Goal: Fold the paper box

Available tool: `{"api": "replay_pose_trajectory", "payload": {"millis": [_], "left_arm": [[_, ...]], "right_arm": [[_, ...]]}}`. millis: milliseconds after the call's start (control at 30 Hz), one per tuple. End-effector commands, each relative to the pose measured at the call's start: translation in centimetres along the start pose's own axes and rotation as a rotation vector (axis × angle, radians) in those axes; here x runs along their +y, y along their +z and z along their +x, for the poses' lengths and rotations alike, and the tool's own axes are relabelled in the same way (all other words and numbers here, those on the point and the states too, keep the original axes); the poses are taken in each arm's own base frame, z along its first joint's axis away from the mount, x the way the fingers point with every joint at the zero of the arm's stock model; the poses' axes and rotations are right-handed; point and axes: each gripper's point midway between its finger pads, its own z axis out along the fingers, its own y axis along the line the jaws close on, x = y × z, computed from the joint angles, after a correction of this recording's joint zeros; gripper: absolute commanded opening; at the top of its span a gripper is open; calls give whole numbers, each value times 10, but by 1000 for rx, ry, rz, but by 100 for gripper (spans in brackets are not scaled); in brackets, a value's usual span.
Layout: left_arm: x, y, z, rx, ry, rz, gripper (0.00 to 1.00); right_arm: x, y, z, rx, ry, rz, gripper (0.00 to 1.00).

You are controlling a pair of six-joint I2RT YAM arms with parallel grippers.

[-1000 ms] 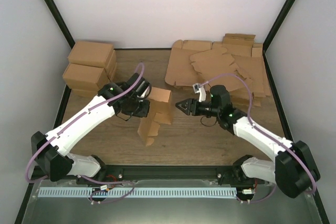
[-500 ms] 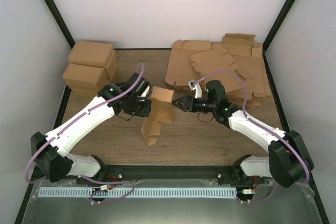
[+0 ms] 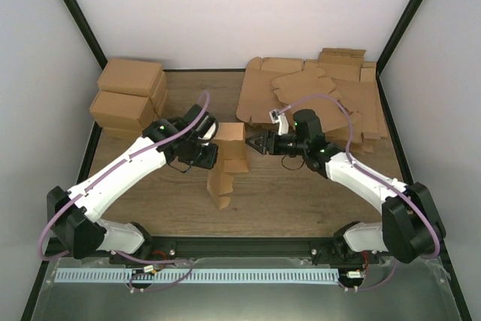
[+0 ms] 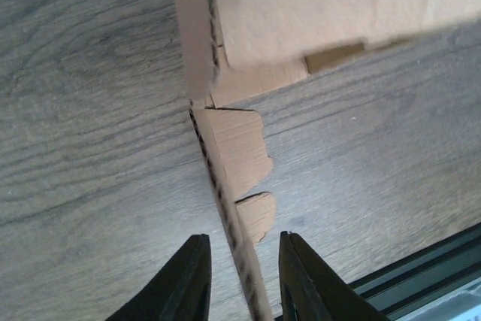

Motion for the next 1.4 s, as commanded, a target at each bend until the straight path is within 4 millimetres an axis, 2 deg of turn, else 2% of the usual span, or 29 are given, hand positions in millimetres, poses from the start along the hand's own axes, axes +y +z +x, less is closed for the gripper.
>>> {"api": "replay_pose_trajectory", "payload": {"millis": [0,167,333,500,567,633,667,833,1000,1167,1367], "left_arm": [[-2,-10,-9,-37,5,2,33],[-3,-12,-15,-66,2,5,35],[1,-2,-9,-32,5,-15,26],[4,-2,-7,-19,14,-35,20],[5,-4,-8,-17,20,-46,18],[8,-4,-8,-13,23,-62,15],[8,-5,-8,-12,24,-68,14],[8,-8,-11,-21,30,-76,4],[6,-10,-10,-26,33,-66,4],[6,-10,-9,-29,36,-63,4],[6,-10,-9,-33,40,-59,4]], "right_arm": [[7,-8,-18,-47,-57,27,58],[8,-18,-19,-63,-137,59,61],[19,-37,-30,-99,-345,116,72],[35,-52,-47,-162,-590,214,80],[41,-49,-49,-178,-694,290,87],[49,-45,-49,-196,-765,335,99],[52,-43,-48,-207,-783,341,100],[57,-32,-44,-230,-845,393,100],[52,-18,-35,-222,-915,537,100],[53,-18,-32,-254,-897,512,100],[39,-11,-23,-225,-882,542,100]]}}
